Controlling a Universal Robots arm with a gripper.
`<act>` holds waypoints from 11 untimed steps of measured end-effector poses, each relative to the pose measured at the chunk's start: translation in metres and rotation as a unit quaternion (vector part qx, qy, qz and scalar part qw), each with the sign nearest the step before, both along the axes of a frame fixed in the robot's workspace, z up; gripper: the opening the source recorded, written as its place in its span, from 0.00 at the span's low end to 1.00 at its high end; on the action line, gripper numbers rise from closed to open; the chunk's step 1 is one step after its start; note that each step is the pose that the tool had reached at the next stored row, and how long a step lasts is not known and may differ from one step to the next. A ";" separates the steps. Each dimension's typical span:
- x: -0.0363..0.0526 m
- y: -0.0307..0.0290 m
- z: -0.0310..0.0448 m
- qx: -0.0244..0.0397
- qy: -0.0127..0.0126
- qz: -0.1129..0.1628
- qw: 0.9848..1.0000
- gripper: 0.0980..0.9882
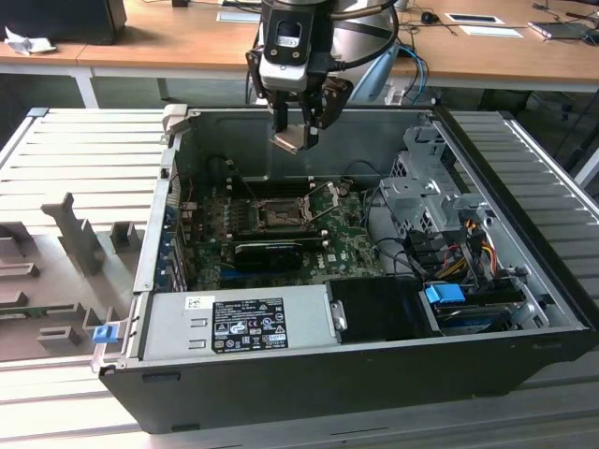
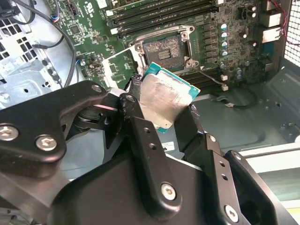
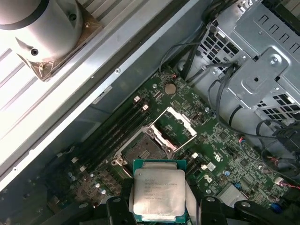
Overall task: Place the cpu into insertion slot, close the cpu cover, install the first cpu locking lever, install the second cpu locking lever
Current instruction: 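Place the cpu into insertion slot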
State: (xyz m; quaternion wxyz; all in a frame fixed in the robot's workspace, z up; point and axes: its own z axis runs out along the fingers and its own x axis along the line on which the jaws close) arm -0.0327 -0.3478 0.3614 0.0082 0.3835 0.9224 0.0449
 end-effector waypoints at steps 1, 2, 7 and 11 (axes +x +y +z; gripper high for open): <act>0.0000 0.0000 0.0000 0.000 0.000 -0.001 1.000 0.48; 0.0000 0.0000 -0.0001 0.000 0.000 -0.002 1.000 0.48; 0.0000 0.0000 -0.0002 0.000 0.000 -0.007 1.000 0.48; 0.0000 0.0000 -0.0004 0.000 0.000 -0.015 1.000 0.48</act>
